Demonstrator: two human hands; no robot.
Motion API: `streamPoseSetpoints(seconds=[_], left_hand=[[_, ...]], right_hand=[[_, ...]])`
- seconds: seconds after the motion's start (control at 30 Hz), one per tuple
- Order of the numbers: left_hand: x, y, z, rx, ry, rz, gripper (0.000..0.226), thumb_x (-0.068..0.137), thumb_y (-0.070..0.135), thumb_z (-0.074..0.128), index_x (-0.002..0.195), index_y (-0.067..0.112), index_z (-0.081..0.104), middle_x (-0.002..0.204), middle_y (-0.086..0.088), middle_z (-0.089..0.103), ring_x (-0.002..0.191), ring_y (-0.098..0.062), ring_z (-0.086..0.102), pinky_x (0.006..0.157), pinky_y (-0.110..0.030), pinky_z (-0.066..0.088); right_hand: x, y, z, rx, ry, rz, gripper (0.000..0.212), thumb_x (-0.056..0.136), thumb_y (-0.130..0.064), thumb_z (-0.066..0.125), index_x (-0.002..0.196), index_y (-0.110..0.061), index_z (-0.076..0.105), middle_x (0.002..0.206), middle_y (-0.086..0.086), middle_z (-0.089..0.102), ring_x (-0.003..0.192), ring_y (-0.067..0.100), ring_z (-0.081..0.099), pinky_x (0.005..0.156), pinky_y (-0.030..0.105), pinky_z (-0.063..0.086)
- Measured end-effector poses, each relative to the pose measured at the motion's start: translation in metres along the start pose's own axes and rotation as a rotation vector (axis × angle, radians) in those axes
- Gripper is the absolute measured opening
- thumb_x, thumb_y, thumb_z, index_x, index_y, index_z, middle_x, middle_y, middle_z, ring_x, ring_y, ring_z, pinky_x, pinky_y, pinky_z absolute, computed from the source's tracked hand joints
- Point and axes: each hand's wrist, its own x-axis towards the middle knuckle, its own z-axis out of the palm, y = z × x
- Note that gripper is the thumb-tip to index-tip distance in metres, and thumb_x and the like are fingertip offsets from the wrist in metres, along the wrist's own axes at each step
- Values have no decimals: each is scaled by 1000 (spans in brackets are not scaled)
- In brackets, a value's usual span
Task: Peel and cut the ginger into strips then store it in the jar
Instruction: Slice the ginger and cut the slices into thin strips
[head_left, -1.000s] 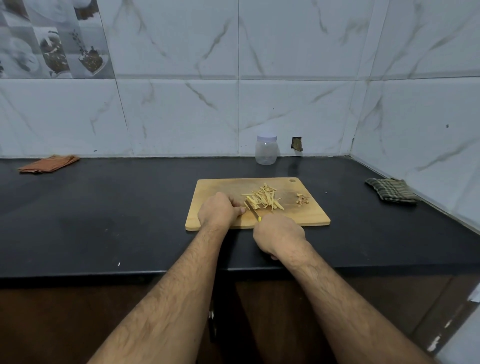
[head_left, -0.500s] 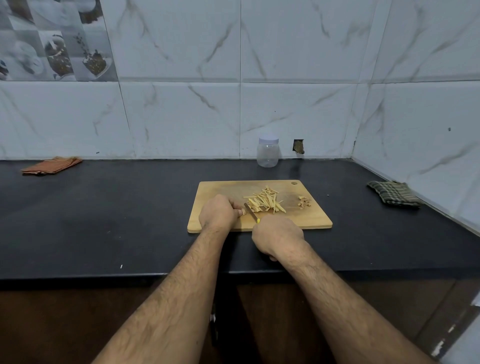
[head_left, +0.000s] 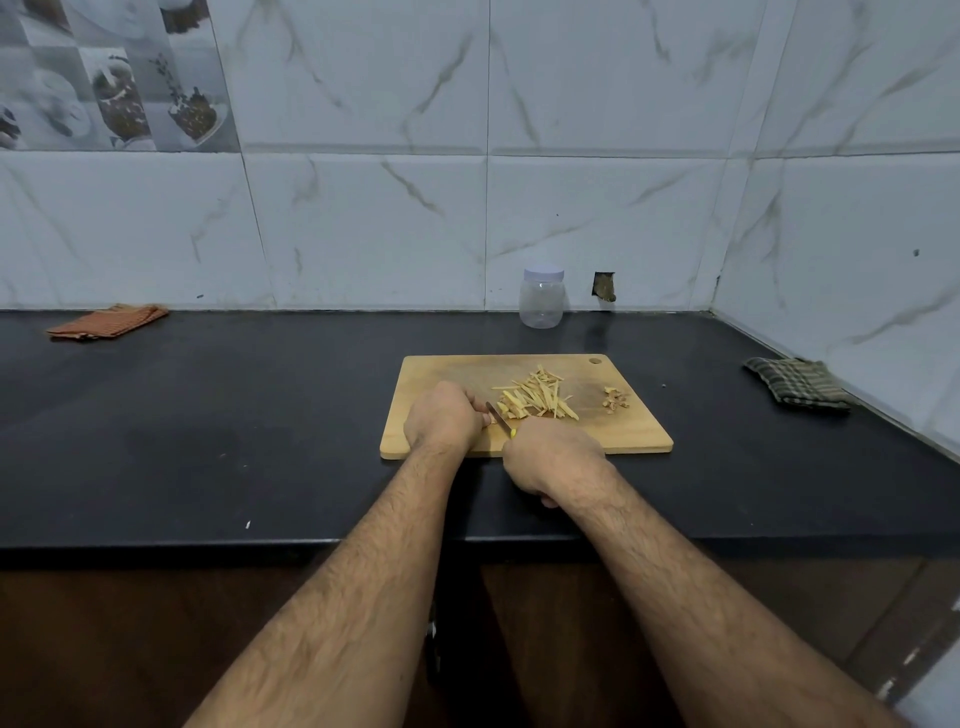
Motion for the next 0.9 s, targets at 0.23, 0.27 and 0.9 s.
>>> streamPoseSetpoints(seconds=[0.23,0.27,0.9], left_hand=[[-2,1,-1,-11,21,0,4,87,32,74,90,30,76,99,13,72,96,-14,63,70,-26,43],[-2,1,-1,-10,24,4,4,87,32,74,90,30,76,99,13,72,95,-13,63,70,-26,43],[0,3,-7,-90,-43,-30,1,88,26,75,88,26,76,70,18,59,66,3,47,52,-21,32]], right_hand=[[0,-3,-2,-24,-12,-20,5,96,-12,50,98,-13,55,78,4,57,82,21,69,81,35,59],[-2,-1,-1,-21,-10,-18,6,96,-13,51,98,-13,56,82,4,56,89,23,69,84,37,59],[-10,10,7,60,55,29,15,96,-20,46,97,-15,61,101,5,67,89,25,69,82,37,59]])
